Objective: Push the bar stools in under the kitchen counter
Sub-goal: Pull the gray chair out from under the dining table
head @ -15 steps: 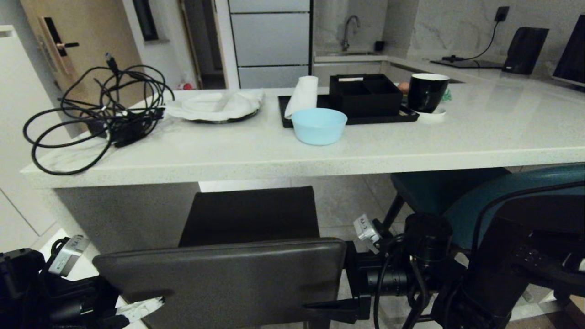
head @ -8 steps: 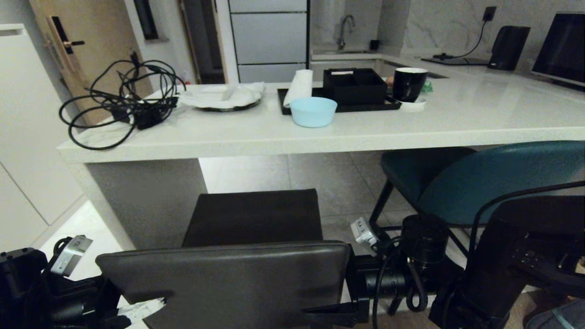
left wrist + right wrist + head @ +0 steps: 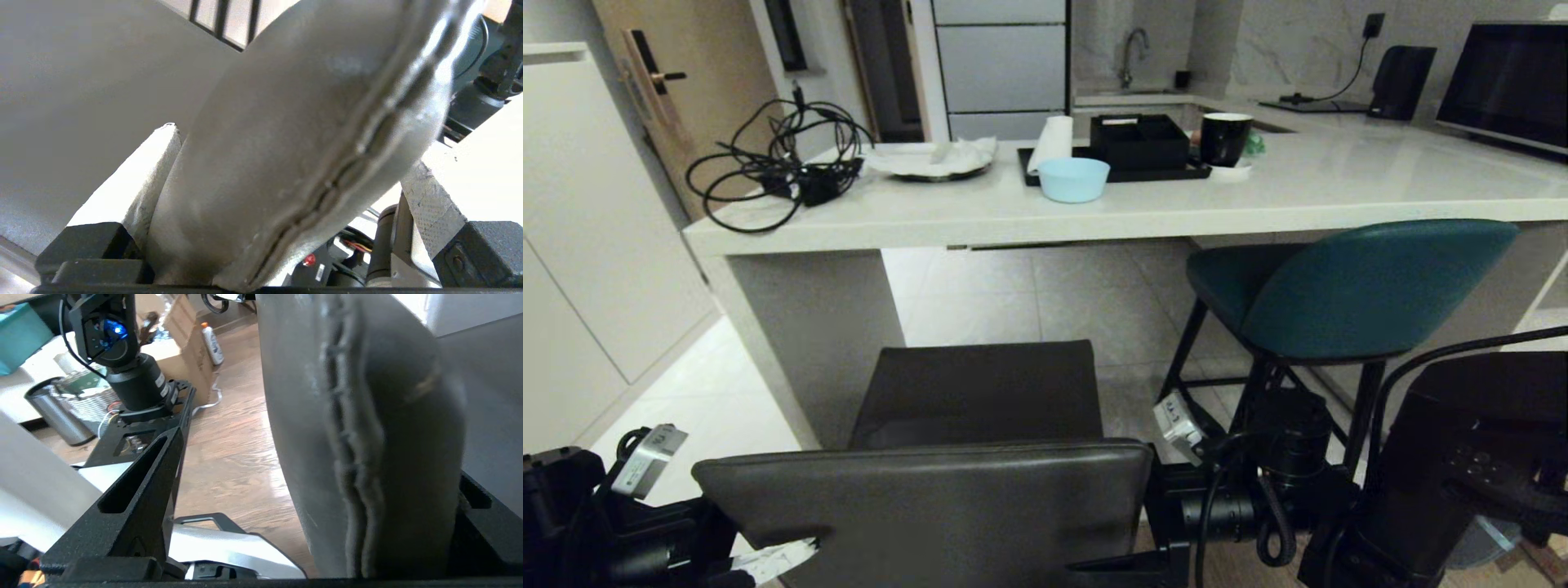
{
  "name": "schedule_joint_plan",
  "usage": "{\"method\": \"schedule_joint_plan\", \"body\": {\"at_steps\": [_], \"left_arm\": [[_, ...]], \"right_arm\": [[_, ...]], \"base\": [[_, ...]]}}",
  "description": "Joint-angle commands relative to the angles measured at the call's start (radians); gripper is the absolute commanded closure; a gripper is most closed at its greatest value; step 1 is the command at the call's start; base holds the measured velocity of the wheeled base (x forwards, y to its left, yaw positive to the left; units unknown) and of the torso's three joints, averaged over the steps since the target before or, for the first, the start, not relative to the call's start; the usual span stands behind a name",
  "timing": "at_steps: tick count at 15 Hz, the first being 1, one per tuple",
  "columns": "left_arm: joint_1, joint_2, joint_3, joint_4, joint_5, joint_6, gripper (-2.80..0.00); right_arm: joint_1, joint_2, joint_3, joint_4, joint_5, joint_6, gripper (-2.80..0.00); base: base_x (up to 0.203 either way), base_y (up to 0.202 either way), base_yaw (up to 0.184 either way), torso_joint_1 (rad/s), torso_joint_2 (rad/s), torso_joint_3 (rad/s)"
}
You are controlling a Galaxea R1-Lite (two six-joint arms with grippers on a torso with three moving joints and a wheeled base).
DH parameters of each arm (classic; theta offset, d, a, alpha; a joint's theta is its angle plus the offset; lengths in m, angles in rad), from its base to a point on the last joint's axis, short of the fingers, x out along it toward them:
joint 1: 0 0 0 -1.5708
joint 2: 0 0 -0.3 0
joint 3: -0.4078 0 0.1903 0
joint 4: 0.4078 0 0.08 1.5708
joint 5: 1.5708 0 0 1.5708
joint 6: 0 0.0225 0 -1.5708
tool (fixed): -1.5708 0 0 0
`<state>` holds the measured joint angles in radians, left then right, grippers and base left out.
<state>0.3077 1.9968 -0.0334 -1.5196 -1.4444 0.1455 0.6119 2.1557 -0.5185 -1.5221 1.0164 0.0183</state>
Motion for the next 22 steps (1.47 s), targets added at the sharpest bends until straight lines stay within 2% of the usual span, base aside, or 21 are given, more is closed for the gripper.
{"method": "schedule_joint_plan", "body": {"at_steps": [1, 8, 16, 20, 22], "left_arm": [[0.002, -0.006, 0.006, -0.010, -0.007, 0.002, -2.80], [0.018, -0.018, 0.006, -0.010, 0.000, -0.001, -2.80], [0.095, -0.051, 0.000, -0.010, 0.022, -0.009, -2.80], [0.130, -0.078, -0.005, -0.010, 0.026, -0.014, -2.80], [0.141, -0.096, 0.001, -0.010, 0.041, -0.017, -2.80]], "right_arm": [[0.000, -0.010, 0.011, -0.008, 0.005, 0.000, -2.80], [0.000, -0.021, 0.018, -0.008, 0.004, 0.000, -2.80], [-0.006, -0.085, 0.098, -0.008, 0.002, 0.002, -2.80], [-0.013, -0.080, 0.094, -0.008, -0.002, 0.004, -2.80], [-0.022, -0.075, 0.087, -0.008, -0.029, 0.006, -2.80]], "base": [[-0.194, 0.000, -0.002, 0.006, 0.00, 0.004], [-0.182, 0.000, -0.002, 0.001, 0.00, 0.002], [0.000, 0.000, 0.000, 0.000, 0.00, 0.000], [0.000, 0.000, 0.000, 0.000, 0.00, 0.000], [0.000, 0.000, 0.000, 0.000, 0.00, 0.000]]}}
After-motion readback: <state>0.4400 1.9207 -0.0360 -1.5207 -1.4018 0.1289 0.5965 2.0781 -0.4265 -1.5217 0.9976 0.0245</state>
